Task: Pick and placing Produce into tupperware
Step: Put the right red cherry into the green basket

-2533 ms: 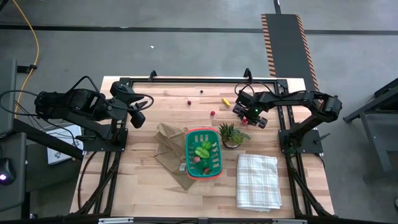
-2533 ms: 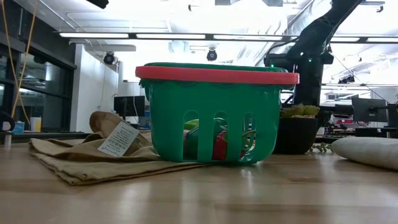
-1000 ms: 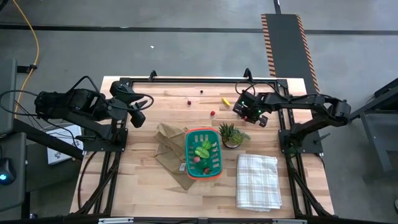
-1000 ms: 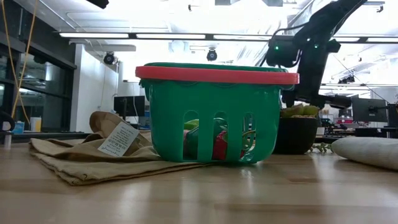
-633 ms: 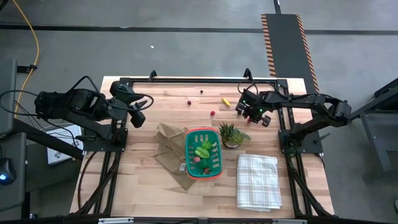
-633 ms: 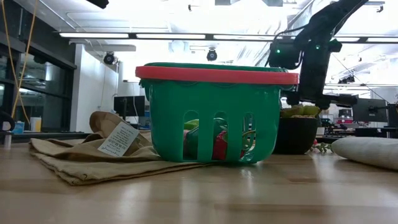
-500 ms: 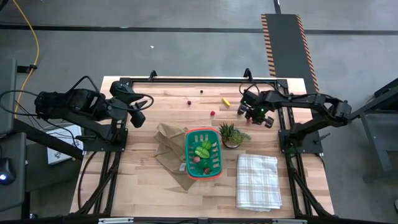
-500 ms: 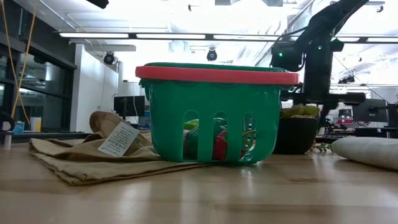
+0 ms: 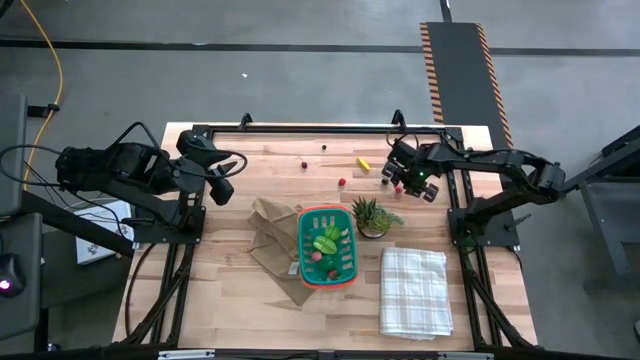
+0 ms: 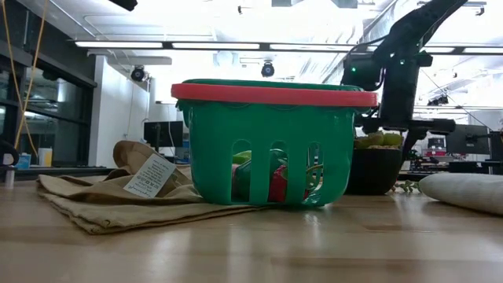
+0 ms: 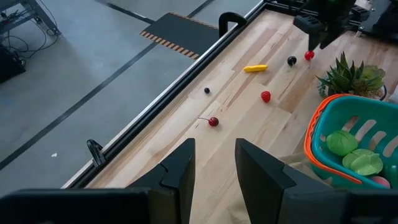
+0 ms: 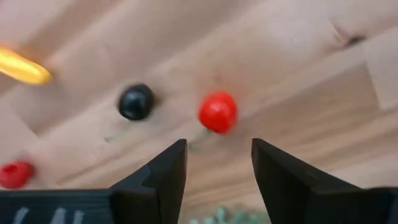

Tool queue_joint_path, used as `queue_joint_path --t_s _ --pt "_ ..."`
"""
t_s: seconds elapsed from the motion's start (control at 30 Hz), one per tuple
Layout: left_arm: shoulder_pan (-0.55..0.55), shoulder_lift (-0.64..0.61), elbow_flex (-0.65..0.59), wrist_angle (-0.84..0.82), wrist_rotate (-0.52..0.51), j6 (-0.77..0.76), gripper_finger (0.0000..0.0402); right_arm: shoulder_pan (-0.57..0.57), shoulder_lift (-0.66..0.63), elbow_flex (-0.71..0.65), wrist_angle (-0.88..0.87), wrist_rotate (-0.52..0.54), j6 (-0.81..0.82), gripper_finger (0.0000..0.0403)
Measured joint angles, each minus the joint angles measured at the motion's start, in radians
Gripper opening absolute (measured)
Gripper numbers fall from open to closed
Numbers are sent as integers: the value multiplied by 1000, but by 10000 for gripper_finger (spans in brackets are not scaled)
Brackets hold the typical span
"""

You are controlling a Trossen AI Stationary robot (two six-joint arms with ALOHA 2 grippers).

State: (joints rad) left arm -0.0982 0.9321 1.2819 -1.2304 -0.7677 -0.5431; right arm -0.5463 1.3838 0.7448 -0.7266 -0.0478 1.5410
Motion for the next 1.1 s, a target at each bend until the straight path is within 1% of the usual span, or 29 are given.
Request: queue_joint_path --t_s 0.27,0.57,0.93,1.1 --pt "0 0 0 0 0 -7 101 -61 0 -5 14 -9 3 174" --pt "0 0 0 0 0 -11 101 -62 29 -8 -15 -70 4 174" --pt "0 0 0 0 0 -11 101 -63 38 -8 -8 -68 14 174" --pt "0 0 0 -2 0 -11 101 -63 38 -8 3 -51 26 174"
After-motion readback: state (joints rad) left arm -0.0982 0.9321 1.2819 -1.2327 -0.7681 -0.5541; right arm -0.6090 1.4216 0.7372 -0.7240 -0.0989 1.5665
